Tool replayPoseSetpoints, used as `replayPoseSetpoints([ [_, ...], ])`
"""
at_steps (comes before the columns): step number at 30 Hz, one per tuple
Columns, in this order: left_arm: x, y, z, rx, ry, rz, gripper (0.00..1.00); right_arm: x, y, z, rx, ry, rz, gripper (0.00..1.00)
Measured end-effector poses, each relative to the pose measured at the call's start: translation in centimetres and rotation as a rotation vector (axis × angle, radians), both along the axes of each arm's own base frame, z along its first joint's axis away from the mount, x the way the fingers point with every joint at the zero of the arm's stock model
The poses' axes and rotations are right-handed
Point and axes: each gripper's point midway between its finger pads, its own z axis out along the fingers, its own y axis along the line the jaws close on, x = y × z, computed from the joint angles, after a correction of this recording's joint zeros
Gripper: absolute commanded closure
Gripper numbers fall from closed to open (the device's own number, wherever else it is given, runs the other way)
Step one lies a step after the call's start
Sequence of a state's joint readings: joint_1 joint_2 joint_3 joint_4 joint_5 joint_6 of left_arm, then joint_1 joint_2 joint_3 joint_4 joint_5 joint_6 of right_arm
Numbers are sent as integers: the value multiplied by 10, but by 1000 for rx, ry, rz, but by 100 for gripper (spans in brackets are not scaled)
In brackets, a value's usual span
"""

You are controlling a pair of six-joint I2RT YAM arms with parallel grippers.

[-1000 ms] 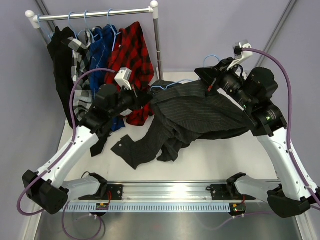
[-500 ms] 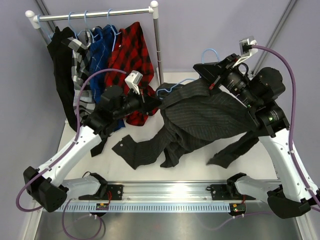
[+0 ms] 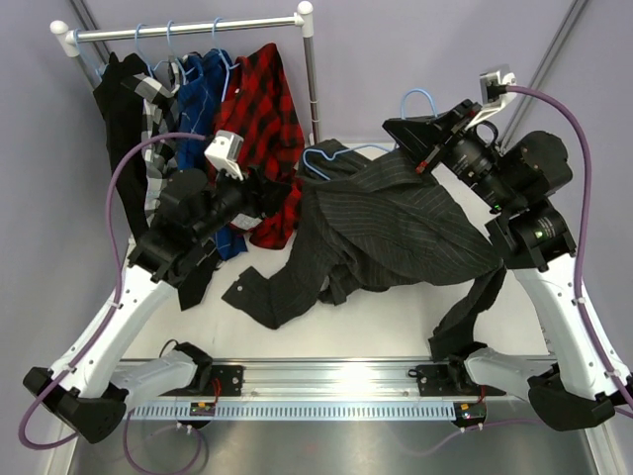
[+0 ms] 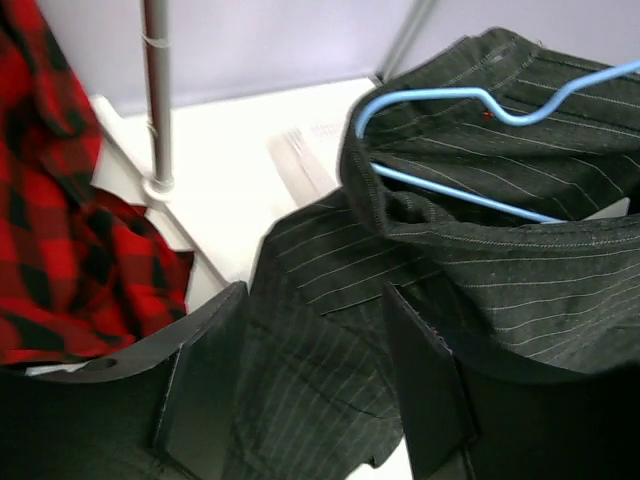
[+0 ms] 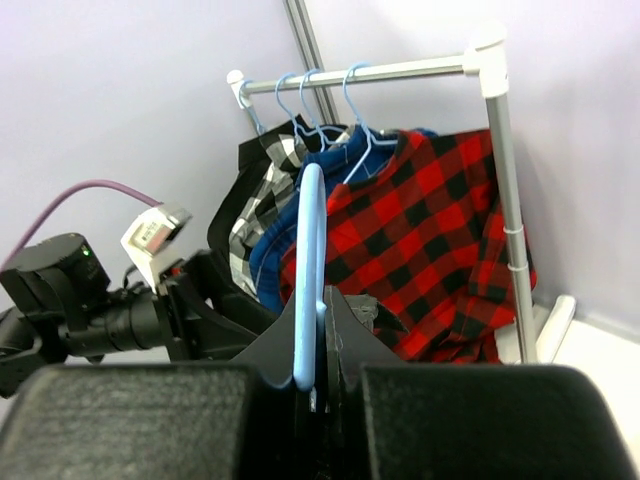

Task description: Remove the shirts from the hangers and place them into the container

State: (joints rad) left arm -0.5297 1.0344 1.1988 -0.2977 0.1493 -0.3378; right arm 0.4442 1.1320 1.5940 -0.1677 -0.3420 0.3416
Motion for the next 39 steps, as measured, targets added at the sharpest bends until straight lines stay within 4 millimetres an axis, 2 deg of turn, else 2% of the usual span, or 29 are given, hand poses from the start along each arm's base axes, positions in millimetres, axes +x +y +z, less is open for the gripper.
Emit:
replayPoseSetpoints([
  [5,5,19,20,-3,-37,64,33,-10,-5,8,-1,-39,0,100],
  [9,14,31,29,-25,-23,107,32,-14,-3,6,-13,-49,15,100],
  [11,19,28,37,-58,-8,105,31,-14,-2,2,-19,-43,26,100],
  [14,27,13,43,-119,30,68,30,-14,1,-4,-28,-32,41,100],
  [18,39,-7,37,-190,103,18,33,-15,4,-6,-34,-33,62,100],
  [20,44,-15,31,-208,140,2,42,-17,5,-4,-30,-39,71,100],
  [24,51,-24,24,-229,183,-18,52,-18,7,-2,-28,-48,86,100],
  [27,50,-27,25,-244,192,-26,65,-15,9,-3,-28,-49,87,100],
  [28,50,-27,26,-250,190,-28,66,-14,10,-3,-27,-45,88,100],
  [30,50,-27,27,-253,182,-32,66,-10,11,-5,-28,-41,89,100],
  [33,48,-27,23,-251,188,-32,55,-6,14,-6,-28,-34,92,100],
  [39,45,-25,11,-243,207,-30,53,-4,18,-8,-36,-27,107,100],
])
